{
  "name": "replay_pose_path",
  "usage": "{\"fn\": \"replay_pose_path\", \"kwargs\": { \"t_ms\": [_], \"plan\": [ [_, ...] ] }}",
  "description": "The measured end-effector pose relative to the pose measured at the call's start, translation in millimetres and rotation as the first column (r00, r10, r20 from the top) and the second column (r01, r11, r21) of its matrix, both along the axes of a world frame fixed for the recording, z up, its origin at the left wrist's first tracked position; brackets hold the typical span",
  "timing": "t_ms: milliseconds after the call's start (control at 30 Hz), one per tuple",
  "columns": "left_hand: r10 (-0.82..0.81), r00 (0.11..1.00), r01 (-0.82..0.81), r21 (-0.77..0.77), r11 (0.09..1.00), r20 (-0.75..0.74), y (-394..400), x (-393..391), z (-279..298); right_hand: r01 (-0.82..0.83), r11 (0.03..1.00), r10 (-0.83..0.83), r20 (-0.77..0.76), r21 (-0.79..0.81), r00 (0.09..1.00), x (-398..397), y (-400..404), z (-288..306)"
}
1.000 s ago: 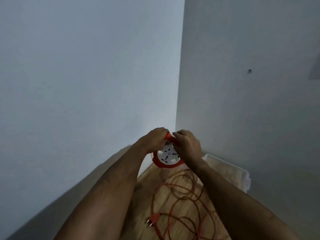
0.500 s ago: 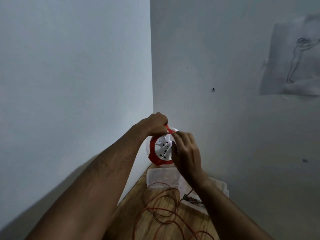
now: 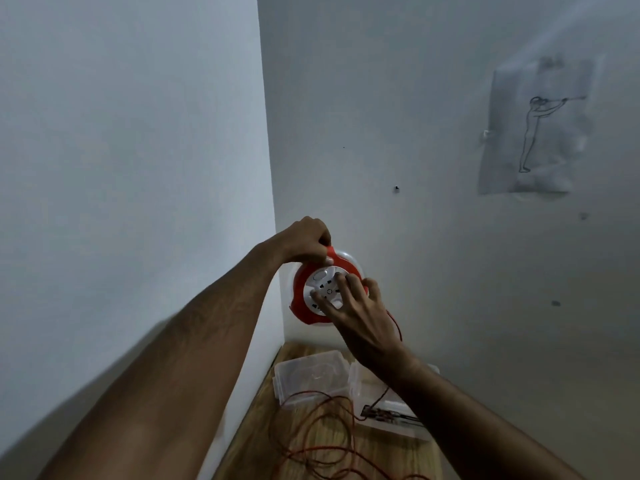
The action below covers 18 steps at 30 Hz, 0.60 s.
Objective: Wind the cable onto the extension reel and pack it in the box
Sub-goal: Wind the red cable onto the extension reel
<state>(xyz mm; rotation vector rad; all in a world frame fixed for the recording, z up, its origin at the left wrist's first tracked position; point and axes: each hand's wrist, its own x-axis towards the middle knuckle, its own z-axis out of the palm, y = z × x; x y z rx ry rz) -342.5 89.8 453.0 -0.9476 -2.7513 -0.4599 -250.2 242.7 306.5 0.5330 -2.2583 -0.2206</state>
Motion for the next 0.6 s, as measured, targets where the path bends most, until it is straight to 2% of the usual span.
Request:
{"fn": "replay_pose_path", "kwargs": {
  "t_ms": [233,400,500,600],
  "plan": [
    [-0.233,0.97,0.22,0.175,0.96,0.061,-6,-18,-1,0.133,0.99,-0.131,-0.061,0.036,0.99,3,2,15],
    [-0.343,0.927,0.281,0.331,0.901,0.148,-3,-27,-7,0.237,0.971,-0.233,-0.094,0.038,0.968,4,0,13],
    [-0.383,0.909,0.31,0.347,0.885,0.164,3,-30,-7,0.279,0.958,-0.268,-0.14,0.064,0.953,1,0,14],
    [-0.394,0.905,0.341,0.281,0.897,0.158,11,-34,-3,0.286,0.955,-0.267,-0.194,0.077,0.944,-4,2,17]
  ]
}}
